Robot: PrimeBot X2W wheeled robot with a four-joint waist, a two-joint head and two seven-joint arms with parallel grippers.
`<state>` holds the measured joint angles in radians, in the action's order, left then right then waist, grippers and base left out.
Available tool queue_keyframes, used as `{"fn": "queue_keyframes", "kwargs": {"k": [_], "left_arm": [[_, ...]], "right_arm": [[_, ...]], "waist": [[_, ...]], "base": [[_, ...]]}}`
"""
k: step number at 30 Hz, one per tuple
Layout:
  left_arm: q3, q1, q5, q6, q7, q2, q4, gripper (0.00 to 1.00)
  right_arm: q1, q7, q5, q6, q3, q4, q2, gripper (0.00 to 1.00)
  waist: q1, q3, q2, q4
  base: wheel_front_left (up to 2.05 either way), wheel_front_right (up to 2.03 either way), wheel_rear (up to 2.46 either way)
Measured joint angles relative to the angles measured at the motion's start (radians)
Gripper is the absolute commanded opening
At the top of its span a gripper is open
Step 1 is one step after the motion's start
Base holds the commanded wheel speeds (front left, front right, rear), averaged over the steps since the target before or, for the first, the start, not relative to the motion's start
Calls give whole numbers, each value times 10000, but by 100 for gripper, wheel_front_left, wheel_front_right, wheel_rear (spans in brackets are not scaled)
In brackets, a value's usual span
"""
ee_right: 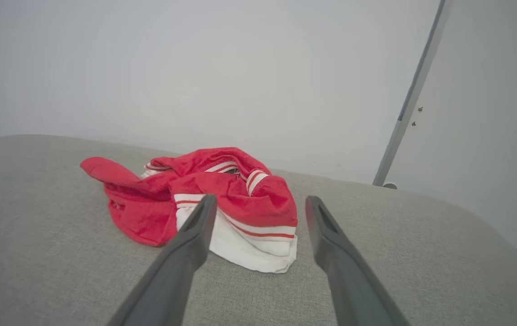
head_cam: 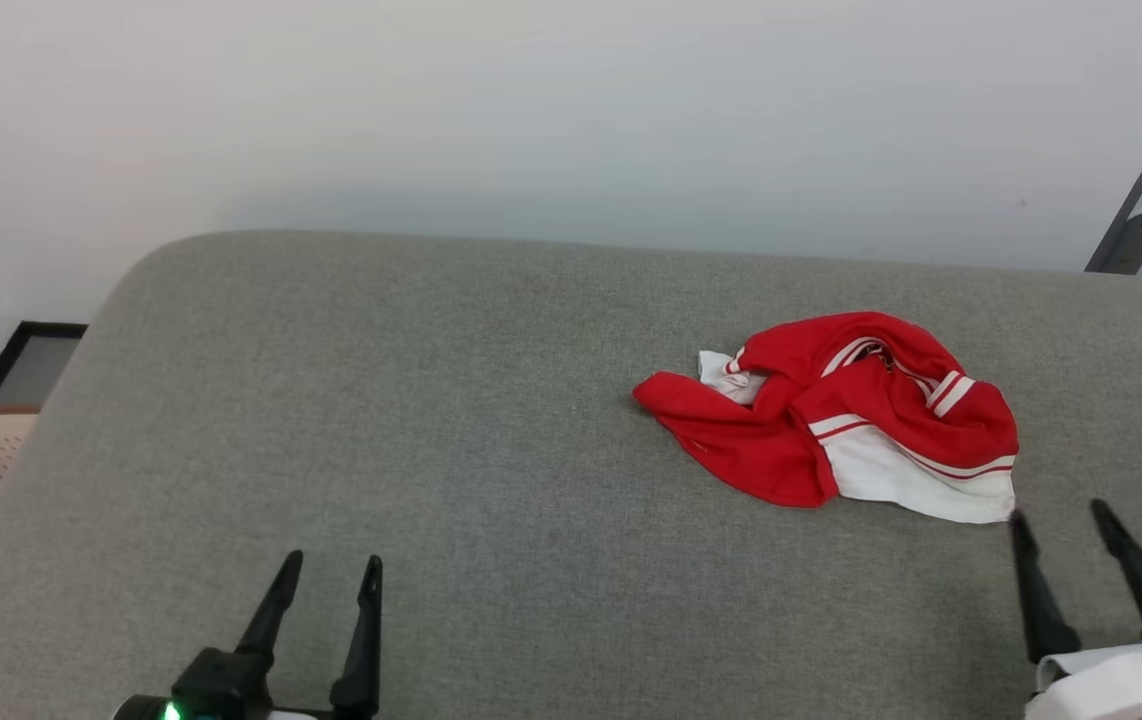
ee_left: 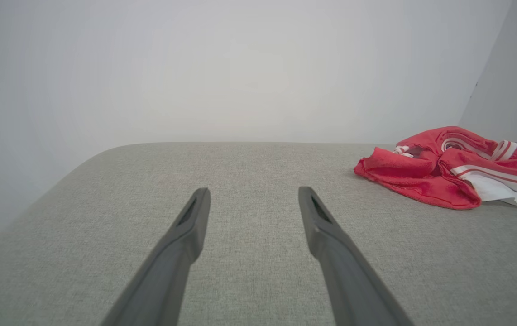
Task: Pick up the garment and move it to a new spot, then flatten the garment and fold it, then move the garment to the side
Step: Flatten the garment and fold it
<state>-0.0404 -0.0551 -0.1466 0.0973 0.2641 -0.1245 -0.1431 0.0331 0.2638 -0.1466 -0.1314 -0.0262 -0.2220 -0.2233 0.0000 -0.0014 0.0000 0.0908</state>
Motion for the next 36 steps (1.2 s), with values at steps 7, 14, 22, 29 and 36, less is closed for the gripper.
{"fn": "queue_keyframes", "kwargs": {"k": [7,14,22,29,36], "left_arm": [[178,123,79,100,2,301,-82,100],[36,822,-13,199,0,596,-249,100],[-301,1685,-201,263,0,715,-384,100],[-477,2000,-564,257,2,723,-408,100],[-686,2194,-755,165,0,729,-506,100]], "right_arm": [[1129,-2278,-416,0,3083,-813,-1941,100],[3461,-4537,-2079,0,6318,-608,-4458,100],[5943,-5102,-3411,0,9448,-318,-6059,100],[7156,-5116,-4056,-2,10893,-635,-6404,100],[8120,-4637,-4541,-31,12009,-828,-6579,0]], "waist": [[0,358,0,-6],[0,1115,0,103],[0,2272,0,360],[1,2983,0,548],[0,3354,0,597]], "base": [[0,0,0],[0,0,0],[0,0,0],[0,0,0],[0,0,0]]}}
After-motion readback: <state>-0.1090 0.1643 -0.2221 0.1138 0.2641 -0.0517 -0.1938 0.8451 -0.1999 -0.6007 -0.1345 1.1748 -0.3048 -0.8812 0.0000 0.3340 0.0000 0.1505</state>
